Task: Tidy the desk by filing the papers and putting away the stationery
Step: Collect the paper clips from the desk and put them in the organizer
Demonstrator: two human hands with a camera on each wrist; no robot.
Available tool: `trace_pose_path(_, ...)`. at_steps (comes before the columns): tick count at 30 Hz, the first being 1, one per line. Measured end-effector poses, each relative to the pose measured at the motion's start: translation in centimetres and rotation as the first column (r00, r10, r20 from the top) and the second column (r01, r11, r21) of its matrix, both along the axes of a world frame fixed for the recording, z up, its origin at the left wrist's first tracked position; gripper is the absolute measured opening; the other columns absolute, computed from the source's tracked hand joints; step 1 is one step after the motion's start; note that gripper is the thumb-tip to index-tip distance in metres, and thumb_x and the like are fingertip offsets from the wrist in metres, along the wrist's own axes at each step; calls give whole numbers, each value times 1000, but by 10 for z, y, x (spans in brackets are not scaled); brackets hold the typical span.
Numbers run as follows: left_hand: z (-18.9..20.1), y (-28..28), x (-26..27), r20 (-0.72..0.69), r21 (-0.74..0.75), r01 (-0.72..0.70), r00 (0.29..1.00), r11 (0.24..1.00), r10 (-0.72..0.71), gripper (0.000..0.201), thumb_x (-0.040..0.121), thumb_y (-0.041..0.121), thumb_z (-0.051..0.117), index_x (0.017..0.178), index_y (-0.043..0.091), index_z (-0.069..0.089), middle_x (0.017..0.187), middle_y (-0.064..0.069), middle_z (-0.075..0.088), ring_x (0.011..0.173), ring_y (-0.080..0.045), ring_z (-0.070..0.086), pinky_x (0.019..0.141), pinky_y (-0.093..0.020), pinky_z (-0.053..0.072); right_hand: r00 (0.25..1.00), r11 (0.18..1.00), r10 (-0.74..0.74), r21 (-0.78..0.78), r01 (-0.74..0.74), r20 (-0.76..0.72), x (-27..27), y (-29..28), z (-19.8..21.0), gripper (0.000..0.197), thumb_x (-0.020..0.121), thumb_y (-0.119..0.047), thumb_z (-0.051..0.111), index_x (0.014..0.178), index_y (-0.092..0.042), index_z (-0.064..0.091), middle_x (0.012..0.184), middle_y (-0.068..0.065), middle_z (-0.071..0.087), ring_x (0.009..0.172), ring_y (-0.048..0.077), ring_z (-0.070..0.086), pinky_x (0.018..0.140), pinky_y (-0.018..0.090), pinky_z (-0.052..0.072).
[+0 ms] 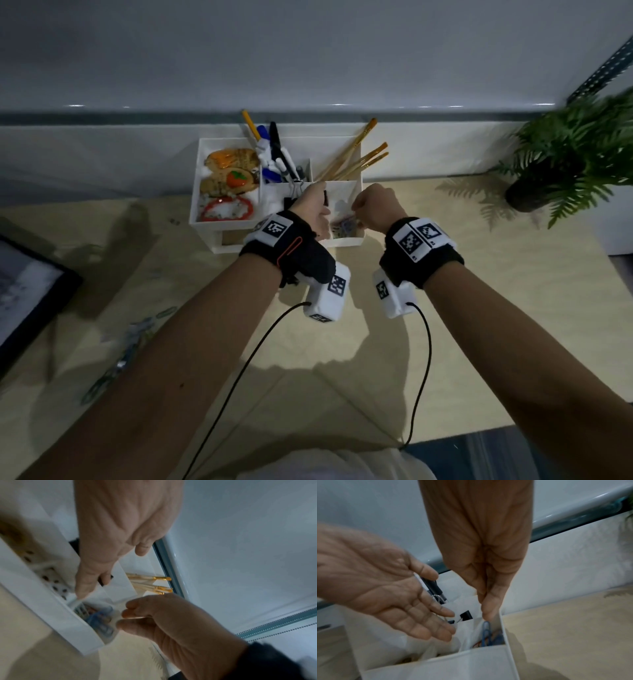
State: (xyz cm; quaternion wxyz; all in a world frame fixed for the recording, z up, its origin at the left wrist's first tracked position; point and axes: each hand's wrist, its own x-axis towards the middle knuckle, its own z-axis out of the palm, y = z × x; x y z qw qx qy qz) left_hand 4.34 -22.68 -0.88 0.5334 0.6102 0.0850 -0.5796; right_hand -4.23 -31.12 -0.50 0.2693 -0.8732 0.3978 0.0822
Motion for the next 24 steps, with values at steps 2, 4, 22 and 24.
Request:
trace_pose_path(2, 2, 22, 3, 10, -35, 23, 1000, 999, -22, 44, 97, 41, 36, 100, 1, 54, 92, -12, 50, 87, -22, 52, 86, -32, 42, 997, 999, -20, -41, 23, 81, -4, 8, 1, 27, 85, -2, 46, 101, 5, 67, 111, 22, 65, 107, 38, 57, 90, 36, 45)
trace_pose_path(4, 4, 55, 8, 73, -66, 61, 996, 996, -57, 41, 98, 37, 35, 111, 3, 56, 98, -10, 58, 93, -21, 57, 98, -33, 39, 980, 1000, -16, -16, 20, 200, -8, 26, 2, 26, 83, -2, 45, 93, 5, 69, 102, 23, 69, 97, 38, 61, 88, 37, 48)
trace_pose_path(22, -19, 302, 57, 528, 502, 223, 686, 835, -501, 21, 95, 7, 47, 74, 6, 49, 70, -10, 54, 53, -15, 55, 45, -12, 41, 878, 872, 469, 210, -442, -101, 5, 256, -43, 26, 90, -26, 55, 100, -1, 58, 113, 20, 60, 107, 36, 54, 79, 35, 44)
trace_pose_path(24, -21, 316, 64, 546, 610, 224, 576, 760, -608, 18, 93, 12, 46, 79, 5, 54, 81, -19, 60, 70, -28, 56, 64, -26, 45, 892, 893, 442, 145, -427, -96, 7, 269, -45, 25, 91, -16, 50, 106, 3, 56, 115, 23, 59, 108, 39, 54, 84, 38, 47)
